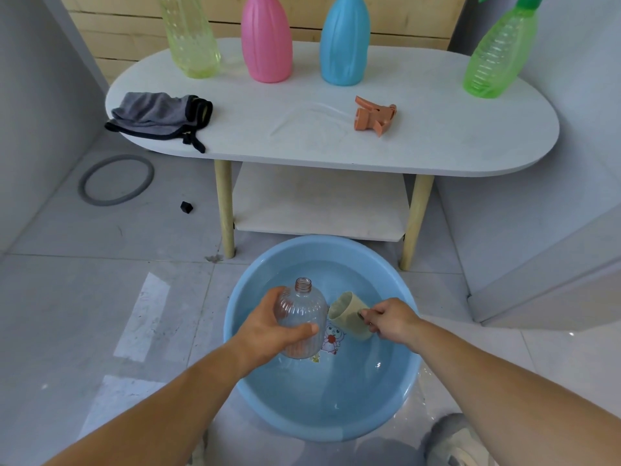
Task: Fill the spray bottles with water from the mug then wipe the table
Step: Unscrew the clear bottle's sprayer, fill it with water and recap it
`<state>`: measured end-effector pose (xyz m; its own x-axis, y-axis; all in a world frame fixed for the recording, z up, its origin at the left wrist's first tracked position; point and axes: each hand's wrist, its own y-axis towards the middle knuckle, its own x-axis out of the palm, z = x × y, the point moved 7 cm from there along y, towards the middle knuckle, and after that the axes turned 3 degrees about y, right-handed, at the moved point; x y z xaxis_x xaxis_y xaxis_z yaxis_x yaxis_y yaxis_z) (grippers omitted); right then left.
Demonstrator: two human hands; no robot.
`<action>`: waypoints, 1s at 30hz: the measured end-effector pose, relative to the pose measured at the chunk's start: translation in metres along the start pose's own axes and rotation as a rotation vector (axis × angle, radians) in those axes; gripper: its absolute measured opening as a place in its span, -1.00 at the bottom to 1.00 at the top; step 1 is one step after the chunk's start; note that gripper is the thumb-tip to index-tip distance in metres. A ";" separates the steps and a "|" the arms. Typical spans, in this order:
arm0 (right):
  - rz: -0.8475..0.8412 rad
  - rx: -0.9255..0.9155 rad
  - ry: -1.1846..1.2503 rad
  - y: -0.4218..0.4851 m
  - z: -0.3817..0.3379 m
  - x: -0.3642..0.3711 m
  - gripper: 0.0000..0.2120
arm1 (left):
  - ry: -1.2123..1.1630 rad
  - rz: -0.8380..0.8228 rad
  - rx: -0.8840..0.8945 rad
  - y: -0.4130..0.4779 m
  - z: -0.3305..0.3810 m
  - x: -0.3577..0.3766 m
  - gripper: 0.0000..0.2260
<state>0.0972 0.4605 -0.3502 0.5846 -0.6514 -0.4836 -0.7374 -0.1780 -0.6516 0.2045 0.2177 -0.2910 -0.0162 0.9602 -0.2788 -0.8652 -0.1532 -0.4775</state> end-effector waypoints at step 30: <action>0.156 -0.692 0.272 -0.222 -0.194 -0.126 -0.70 | 0.119 -0.068 0.276 -0.084 0.154 -0.085 -0.29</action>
<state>0.1218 0.4396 -0.0311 0.4184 -0.8499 -0.3204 -0.9011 -0.4326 -0.0291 0.2016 0.1846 -0.0989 0.0907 0.9296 -0.3573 -0.9660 -0.0051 -0.2583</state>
